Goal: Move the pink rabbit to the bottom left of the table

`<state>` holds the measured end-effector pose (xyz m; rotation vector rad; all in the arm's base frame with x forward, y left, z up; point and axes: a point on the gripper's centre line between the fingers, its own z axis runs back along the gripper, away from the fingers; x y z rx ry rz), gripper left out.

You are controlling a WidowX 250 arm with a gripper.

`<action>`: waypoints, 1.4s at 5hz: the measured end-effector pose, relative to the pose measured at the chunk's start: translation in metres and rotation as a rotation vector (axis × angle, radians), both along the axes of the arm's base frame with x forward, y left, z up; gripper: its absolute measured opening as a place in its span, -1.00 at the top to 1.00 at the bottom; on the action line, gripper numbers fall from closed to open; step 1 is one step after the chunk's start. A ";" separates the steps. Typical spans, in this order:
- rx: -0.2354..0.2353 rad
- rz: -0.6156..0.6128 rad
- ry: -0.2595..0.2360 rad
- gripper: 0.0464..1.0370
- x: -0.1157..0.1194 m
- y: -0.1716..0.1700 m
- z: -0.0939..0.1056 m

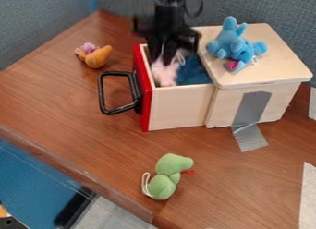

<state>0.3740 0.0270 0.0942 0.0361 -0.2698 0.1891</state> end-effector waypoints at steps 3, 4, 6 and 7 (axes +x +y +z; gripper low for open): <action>0.037 0.184 -0.054 0.87 -0.072 0.075 0.057; 0.078 0.282 0.015 0.87 -0.114 0.116 0.032; 0.095 0.354 0.088 0.82 -0.152 0.150 -0.029; 0.087 0.365 0.129 0.40 -0.153 0.153 -0.051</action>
